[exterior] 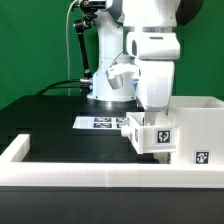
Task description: Assemble drawer
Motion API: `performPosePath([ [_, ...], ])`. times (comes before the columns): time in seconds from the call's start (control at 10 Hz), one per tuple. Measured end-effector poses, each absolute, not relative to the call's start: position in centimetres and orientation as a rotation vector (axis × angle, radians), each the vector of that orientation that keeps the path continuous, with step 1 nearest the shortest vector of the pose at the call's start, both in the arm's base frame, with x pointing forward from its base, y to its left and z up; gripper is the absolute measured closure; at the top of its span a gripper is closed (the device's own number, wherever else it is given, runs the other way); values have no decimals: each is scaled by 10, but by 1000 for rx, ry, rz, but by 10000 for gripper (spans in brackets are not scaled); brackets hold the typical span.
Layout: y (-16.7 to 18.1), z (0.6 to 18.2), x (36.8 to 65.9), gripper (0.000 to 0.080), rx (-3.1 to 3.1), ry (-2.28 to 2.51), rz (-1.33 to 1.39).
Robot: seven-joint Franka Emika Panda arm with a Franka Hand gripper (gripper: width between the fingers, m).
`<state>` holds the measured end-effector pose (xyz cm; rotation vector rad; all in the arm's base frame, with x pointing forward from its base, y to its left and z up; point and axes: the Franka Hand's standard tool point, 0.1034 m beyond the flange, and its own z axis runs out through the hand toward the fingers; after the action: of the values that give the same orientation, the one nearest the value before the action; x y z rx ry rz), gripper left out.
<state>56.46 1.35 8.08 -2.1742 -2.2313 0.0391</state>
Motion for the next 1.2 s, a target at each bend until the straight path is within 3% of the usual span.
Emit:
performPosePath([
  [0.2,-1,105,568,150,-2177,-2226,94],
  [0.4,-32,118,563,150,-2131,-2249,150],
  [0.8,-45,112,559,150,-2101,-2254,150],
  [1.0,-57,93,557,150,-2018,-2191,8],
  [1.2,-65,86,568,150,-1981,-2132,-97],
])
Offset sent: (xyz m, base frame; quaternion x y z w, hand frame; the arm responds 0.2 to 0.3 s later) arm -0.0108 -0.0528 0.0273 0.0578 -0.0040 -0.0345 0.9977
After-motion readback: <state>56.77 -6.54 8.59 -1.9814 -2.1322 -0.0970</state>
